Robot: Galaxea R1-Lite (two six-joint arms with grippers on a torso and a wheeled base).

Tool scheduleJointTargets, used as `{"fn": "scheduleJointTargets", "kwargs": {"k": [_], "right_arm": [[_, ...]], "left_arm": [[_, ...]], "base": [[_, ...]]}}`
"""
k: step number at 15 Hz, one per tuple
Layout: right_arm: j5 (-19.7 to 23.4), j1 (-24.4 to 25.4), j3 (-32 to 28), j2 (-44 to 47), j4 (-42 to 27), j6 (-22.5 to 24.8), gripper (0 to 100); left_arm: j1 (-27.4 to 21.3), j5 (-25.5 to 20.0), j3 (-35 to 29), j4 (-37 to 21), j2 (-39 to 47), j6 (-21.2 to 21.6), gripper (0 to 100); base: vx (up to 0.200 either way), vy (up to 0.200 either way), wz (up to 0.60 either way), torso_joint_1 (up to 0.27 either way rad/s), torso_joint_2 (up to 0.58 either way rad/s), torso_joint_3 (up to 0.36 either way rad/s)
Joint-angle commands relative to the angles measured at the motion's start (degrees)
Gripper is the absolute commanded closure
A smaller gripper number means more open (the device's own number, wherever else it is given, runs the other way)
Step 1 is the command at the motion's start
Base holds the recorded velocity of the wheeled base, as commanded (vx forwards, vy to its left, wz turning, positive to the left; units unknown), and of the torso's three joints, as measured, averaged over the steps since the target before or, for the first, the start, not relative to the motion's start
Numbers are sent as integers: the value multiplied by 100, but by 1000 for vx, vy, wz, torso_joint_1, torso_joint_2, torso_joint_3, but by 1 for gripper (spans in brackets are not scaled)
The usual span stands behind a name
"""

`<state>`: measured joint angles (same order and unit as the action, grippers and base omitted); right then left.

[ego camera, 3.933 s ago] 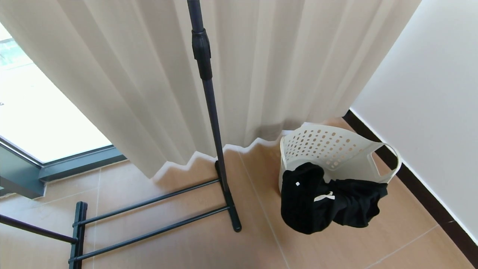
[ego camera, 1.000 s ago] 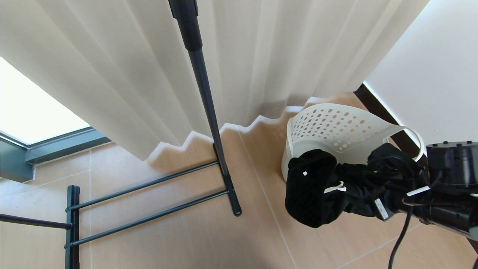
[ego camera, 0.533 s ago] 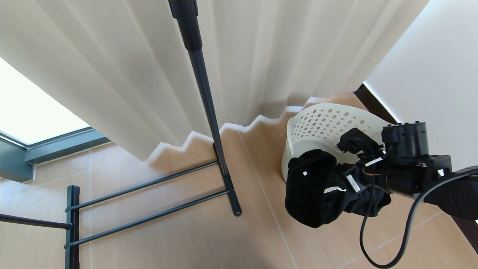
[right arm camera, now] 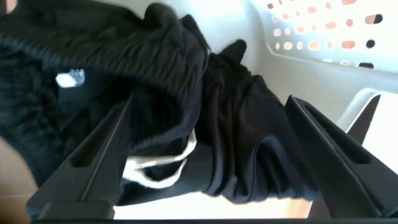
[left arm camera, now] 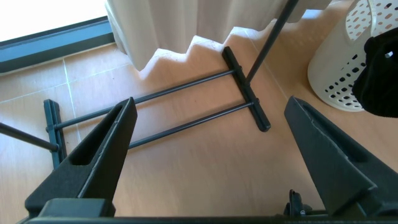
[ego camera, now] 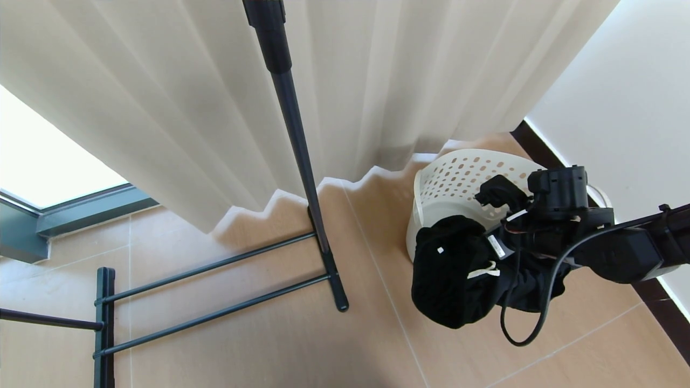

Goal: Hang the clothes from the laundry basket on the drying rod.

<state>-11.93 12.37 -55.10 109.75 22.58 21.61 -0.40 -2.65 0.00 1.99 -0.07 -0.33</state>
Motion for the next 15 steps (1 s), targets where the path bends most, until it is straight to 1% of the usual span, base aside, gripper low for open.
{"fn": "scheduleJointTargets", "kwargs": {"k": [1,7,9,10,13,15], "right_arm": [[-2,-16,-132,178,1,1,0],[-28,-16,-396,371,1,45,0],[-99,-24,-431,424,1,80,0],[-116,-33,-449,451,10,80,100],[-142,-24,-431,424,27,62,100],[-134,2,-247,178,63,36,100]], "left_arm": [[-4,1,0,3,7,-2,0],[-4,1,0,-5,7,-2,0],[-4,1,0,3,7,-2,0],[5,1,0,3,7,-2,0],[-4,1,0,3,7,-2,0],[-4,1,0,-5,7,-2,0]], "base": [[0,0,0,0,0,0],[0,0,0,0,0,0],[0,0,0,0,0,0],[0,0,0,0,0,0],[0,0,0,0,0,0],[0,0,0,0,0,0]]}}
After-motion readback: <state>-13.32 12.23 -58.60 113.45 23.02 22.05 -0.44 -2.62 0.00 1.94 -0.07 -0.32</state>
